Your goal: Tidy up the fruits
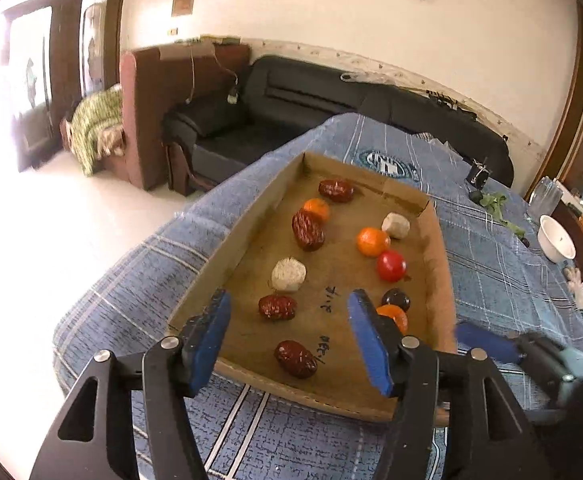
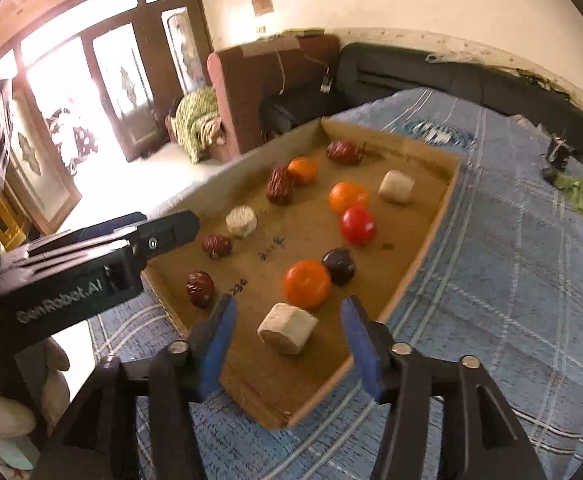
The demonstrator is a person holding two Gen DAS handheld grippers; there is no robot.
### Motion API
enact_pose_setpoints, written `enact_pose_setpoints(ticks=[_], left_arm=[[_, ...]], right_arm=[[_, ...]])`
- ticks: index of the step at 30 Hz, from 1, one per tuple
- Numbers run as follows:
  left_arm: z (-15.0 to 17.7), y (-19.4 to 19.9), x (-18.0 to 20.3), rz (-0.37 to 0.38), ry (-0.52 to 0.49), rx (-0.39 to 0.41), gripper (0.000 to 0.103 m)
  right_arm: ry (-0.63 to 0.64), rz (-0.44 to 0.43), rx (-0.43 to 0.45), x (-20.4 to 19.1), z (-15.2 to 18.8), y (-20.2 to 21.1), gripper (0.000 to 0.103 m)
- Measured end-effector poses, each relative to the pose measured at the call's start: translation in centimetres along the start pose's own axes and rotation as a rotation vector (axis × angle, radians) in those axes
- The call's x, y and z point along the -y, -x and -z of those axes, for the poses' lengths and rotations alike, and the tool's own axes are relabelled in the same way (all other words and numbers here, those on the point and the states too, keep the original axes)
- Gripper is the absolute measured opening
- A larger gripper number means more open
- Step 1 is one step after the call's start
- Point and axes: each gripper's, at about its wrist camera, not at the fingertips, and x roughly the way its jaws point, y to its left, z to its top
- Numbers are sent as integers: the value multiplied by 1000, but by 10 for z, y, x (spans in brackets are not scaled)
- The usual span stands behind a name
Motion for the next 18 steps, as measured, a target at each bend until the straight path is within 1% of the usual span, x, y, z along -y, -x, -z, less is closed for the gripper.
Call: enact_pose_setpoints(ticks=[2,4,5,7,9,12,14,18], left_arm=[[-1,8,6,-36,-23,28,68],[-1,16,16,-75,-50,62,77],[-1,19,21,-91,-62,76,79],[-1,25,33,-126,-91,100,87],[1,29,45,-137,-117,114,90],[3,32,62,-119,-152,115,93],[5,33,72,-111,-173,115,94],[9,33,89,-109,-208,103,94]], right_arm=[[-29,23,31,7,1,15,74],[-68,38,60,18,5,30,75],[-92,47,72,24,8,37,76],[-135,79,90,35,15,49,78],[-177,111,108,46,22,58,80],[-232,141,118,60,33,69,82],[-261,153,112,68,39,72,83],[-283,183,108,78,51,77,84]])
